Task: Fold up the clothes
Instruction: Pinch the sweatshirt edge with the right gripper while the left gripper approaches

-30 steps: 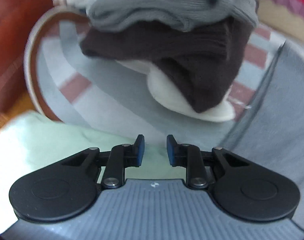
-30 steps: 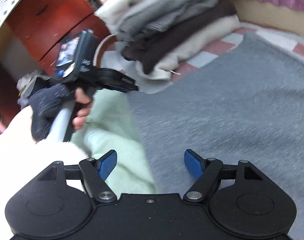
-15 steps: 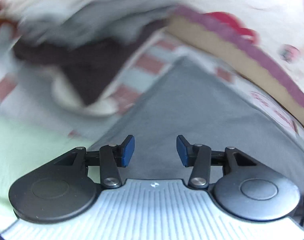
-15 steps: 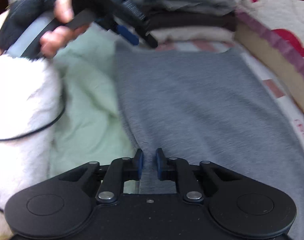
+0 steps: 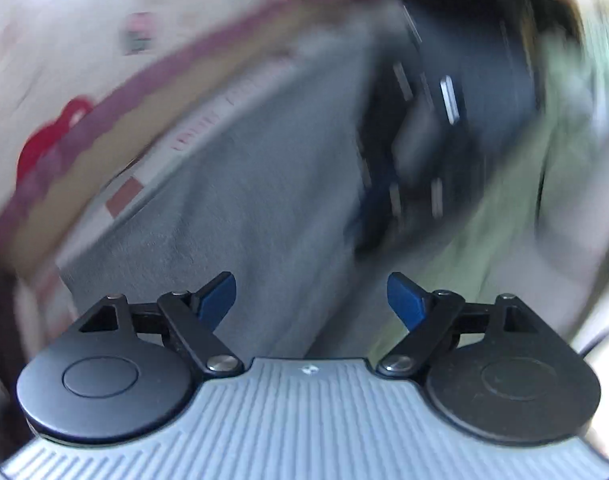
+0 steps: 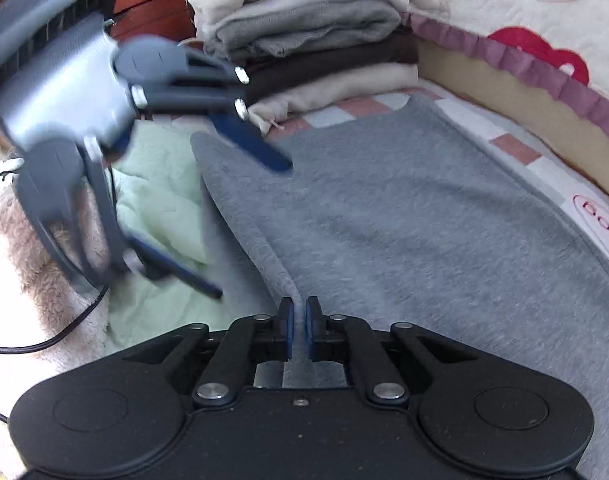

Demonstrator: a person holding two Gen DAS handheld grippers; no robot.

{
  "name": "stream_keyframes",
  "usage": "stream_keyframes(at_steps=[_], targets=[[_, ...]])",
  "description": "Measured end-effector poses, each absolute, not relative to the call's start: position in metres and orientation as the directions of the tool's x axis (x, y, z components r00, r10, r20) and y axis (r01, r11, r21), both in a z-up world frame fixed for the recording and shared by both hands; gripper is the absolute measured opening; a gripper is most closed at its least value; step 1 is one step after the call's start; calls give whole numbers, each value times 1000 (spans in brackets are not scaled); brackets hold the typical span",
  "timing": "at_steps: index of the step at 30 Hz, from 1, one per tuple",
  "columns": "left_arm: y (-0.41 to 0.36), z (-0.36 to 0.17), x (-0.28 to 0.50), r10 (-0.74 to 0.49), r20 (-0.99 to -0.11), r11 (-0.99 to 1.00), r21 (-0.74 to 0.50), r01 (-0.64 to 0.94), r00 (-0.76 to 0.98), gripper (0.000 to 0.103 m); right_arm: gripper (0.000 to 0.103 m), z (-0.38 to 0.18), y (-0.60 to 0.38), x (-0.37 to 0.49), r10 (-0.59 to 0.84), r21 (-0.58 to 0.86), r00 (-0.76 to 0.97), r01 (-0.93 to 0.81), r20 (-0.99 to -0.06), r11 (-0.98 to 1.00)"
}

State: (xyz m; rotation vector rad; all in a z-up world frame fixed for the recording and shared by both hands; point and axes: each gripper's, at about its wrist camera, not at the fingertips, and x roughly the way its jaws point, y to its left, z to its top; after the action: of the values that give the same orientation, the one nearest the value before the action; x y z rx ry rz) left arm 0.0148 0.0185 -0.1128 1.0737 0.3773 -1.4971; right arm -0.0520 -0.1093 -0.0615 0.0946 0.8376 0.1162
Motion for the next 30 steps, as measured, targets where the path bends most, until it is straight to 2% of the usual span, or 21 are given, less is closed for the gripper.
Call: stream_keyframes(at_steps=[2,3,4,7,10,12,14,18,23,24,26,30], targets=[[9,-138,8,-579,-792,-242,394,887,194,86,5,-62,-109,-54,132,116,663,-67,-737,991],[6,-146,6,-580,-787,-223,401,889,209,93,5,-62,-108,-54,128,110,663,-68,-737,992],[5,-146,7,-606,-771,-185,376,908,196,93,5,-62,-109,-56,127,111,666,-67,-735,992],[7,-144,11,-633,-754,-136,332,933,176,83,7,-58,-118,-64,163,160,678,-68,-716,985],[6,-141,13,-634,-752,-113,323,940,182,83,20,-57,-121,-73,209,209,654,-80,-727,975],[3,-141,14,-630,-756,-93,300,949,177,84,39,-60,-113,-80,210,201,632,-87,-746,976],[3,-142,18,-627,-761,-76,273,959,167,85,46,-66,-100,-86,184,151,599,-106,-779,983],[3,-143,25,-624,-767,-46,228,973,150,85,49,-80,-72,-104,62,-35,542,-166,-838,986],[3,-139,31,-664,-739,-48,190,981,111,83,45,-78,-78,-119,-57,-116,549,-75,-834,990],[5,-136,32,-681,-726,-53,173,984,91,83,30,-77,-81,-120,-63,-116,555,-61,-830,991],[9,-131,32,-714,-698,-69,142,987,50,83,11,-73,-93,-121,-38,-55,573,-12,-819,998],[15,-123,24,-755,-654,-150,113,982,-40,83,8,-66,-116,-122,6,71,612,81,-791,994]])
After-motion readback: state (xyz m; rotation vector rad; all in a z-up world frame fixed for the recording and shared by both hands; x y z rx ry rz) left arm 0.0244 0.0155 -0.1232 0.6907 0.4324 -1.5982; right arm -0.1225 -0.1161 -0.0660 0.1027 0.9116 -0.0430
